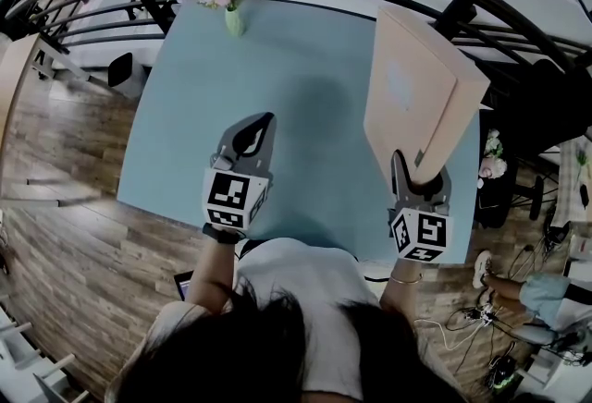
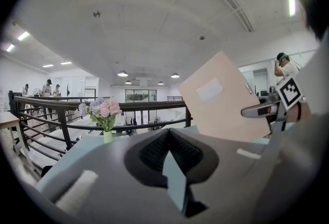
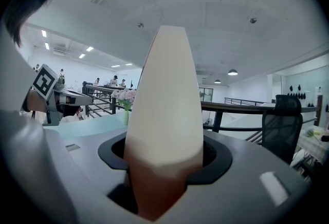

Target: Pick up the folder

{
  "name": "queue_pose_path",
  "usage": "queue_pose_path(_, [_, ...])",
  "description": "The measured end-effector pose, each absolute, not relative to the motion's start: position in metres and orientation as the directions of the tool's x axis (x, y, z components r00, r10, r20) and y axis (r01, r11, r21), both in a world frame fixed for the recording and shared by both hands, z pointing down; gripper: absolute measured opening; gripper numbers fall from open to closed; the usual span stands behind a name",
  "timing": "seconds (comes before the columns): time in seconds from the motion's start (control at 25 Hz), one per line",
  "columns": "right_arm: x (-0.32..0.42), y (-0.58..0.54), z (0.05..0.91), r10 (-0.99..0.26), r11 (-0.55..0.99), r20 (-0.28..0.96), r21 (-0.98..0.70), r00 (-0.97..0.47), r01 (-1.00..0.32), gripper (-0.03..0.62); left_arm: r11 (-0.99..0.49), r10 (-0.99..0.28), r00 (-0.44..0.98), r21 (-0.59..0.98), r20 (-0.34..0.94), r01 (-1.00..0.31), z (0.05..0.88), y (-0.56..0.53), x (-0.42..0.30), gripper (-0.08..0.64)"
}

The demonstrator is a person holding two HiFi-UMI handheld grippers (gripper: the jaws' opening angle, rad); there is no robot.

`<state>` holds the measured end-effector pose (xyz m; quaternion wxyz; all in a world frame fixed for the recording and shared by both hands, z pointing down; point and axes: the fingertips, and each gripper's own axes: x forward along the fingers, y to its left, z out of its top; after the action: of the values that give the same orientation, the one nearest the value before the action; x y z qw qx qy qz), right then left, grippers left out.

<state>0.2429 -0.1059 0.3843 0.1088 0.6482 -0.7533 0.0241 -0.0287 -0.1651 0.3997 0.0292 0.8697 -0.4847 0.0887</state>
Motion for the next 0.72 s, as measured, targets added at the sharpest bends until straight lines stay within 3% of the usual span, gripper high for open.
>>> queue_pose_path(0.72, [0.2448, -0.098, 0.3841, -0.974, 0.14, 0.191, 0.101, -0.119, -0.985, 0.265, -0.539, -0.833, 0.525, -0.043, 0.175, -0.841, 0.3972, -0.1637, -0.0267, 0.057])
